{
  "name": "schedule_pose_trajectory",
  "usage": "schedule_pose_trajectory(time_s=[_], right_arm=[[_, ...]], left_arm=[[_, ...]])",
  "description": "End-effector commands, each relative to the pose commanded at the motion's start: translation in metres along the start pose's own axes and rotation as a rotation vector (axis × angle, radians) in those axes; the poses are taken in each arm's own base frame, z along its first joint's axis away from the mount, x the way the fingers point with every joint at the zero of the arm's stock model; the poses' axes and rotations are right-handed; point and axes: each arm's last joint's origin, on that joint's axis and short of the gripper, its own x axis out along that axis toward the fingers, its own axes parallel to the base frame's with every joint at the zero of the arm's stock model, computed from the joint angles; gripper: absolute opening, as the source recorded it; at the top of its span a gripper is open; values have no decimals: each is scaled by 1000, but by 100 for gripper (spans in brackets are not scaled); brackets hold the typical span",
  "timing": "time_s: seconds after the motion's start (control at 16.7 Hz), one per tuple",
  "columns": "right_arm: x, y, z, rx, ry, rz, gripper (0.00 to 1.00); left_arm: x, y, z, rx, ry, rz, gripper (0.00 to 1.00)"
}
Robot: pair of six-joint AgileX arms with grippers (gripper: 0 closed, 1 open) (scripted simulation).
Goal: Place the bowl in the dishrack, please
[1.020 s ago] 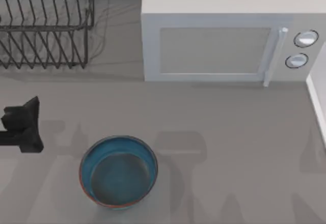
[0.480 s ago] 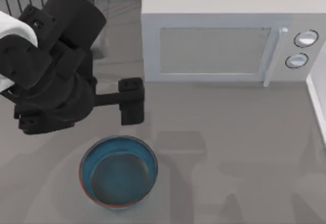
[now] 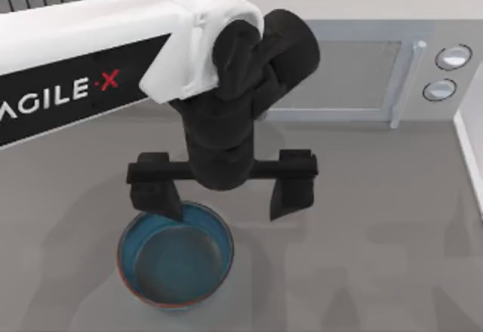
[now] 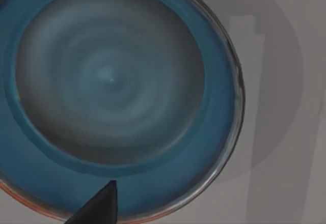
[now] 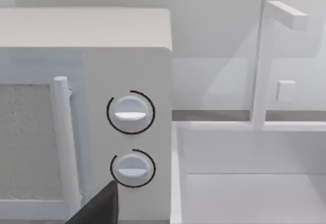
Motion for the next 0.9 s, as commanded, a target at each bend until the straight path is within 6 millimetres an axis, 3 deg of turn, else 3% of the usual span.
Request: schedule_pose_trajectory(time_s=[0.54,0.9], right_arm=[[0,0,0,0,0,0,100],[0,0,0,0,0,0,100]], left_arm=[[8,-7,1,-1,16,17,100],[74,-9,3,0,9,9,100]])
